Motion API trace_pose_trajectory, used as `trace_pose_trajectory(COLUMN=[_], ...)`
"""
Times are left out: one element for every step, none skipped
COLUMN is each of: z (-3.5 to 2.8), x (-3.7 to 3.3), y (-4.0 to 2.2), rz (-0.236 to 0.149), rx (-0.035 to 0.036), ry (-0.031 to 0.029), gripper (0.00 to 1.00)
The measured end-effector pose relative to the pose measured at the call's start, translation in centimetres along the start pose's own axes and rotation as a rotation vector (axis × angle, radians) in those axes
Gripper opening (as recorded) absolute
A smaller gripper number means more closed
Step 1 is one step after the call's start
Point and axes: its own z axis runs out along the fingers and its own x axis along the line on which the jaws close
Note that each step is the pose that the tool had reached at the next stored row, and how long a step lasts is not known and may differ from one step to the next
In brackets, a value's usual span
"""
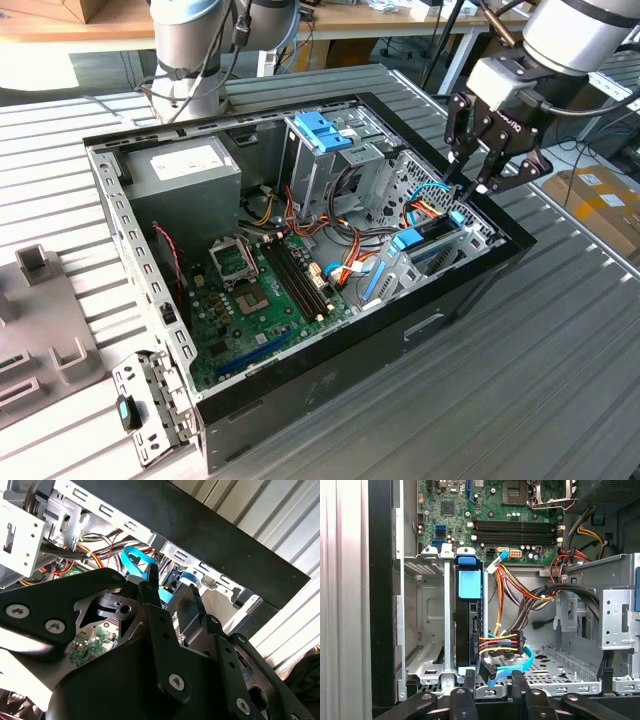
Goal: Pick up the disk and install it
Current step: 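Insert the second disk wire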
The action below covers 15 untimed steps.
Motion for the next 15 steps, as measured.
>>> trace_pose_trajectory(z=[0.04,0.06,0.09,0.12,0.12,0.13,0.13,0.13,0.13,0.13,0.13,0.13,0.13,0.13,0.13], x=[0.01,0.02,0.02,0.02,0.02,0.02,0.02,0.02,0.02,0.02,0.02,0.02,0.02,0.02,0.02], y=[0.07,0.11,0.14,0.15,0.16,0.16,0.16,0.15,0.16,0.16,0.16,0.16,0.16,0.16,0.16], rz=[0.000,0.000,0.000,0.000,0.000,0.000,0.000,0.000,0.000,0.000,0.000,0.000,0.000,0.000,0.000], rx=[0.0000,0.0000,0.0000,0.0000,0.0000,0.0000,0.0000,0.0000,0.0000,0.0000,0.0000,0.0000,0.0000,0.0000,0.0000], ry=[-0.0002,-0.0002,-0.0001,-0.0001,0.0000,-0.0002,-0.0002,-0.0002,-0.0003,-0.0003,-0.0004,-0.0004,-0.0004,-0.0005,-0.0005], gripper=[0.42,0.42,0.42,0.42,0.42,0.42,0.42,0.42,0.42,0.42,0.42,0.42,0.42,0.41,0.34])
